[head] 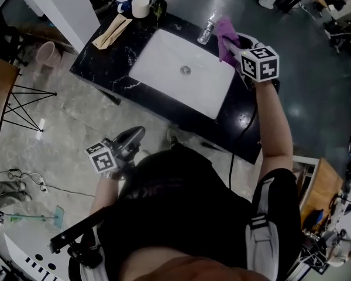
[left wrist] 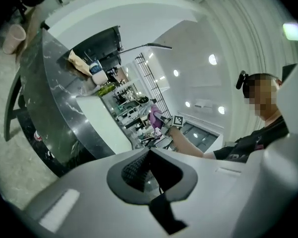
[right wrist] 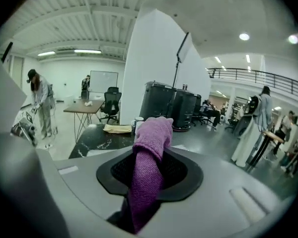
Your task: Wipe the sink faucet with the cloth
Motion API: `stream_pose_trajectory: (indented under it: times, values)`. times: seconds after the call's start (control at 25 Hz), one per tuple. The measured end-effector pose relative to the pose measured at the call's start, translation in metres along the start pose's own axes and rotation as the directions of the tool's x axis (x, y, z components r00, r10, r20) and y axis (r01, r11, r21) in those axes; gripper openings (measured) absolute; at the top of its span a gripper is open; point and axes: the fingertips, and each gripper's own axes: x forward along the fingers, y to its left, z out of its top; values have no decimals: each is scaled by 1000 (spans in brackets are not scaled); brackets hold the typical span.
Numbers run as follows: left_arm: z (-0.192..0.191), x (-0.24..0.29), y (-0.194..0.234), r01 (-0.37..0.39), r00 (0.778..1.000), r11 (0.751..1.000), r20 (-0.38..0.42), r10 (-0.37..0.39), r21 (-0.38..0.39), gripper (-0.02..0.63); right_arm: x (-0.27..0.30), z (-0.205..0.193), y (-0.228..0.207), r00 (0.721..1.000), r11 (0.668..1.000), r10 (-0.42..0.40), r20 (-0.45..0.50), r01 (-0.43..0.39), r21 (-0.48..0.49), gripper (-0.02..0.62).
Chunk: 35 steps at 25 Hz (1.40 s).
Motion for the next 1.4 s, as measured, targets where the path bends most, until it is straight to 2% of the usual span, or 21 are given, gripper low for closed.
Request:
stream_pose_trajectory:
  times: [0.16,0.28,0.36,0.48,0.6,0.76,0.92,1.2,1.4]
  values:
    - [12,6,15,-72,993,997,90,74,-34,0,57,1,-34,989,991,64,-132,-79,-108,117]
    - [13,8,22,-134,982,989,126,141,-59,1,95,-12,-47,963,970,132,-234,-175,-171,117]
    - [11,9,27,-177,972,981,141,187,-81,0,118,-20,-58,950,959,168,-265,-219,-178,117]
    - [9,16,34,-225,961,969,140,238,-105,0,145,-18,-100,954,973,135,-267,-178,-146,115]
    - [9,23,38,-257,952,959,138,272,-116,0,168,-16,-141,962,991,109,-252,-123,-43,114]
    - [13,27,41,-271,951,956,122,284,-108,0,177,-15,-150,970,991,129,-207,-121,51,110]
    - [15,31,44,-249,961,964,101,258,-98,0,165,-16,-135,978,992,117,-174,-107,62,106]
    - [19,32,35,-181,981,981,58,185,-67,0,95,-31,-41,968,969,244,-50,-242,52,107]
    - [23,18,33,-169,981,982,86,176,-88,0,86,-70,15,959,963,253,-128,-262,-64,106]
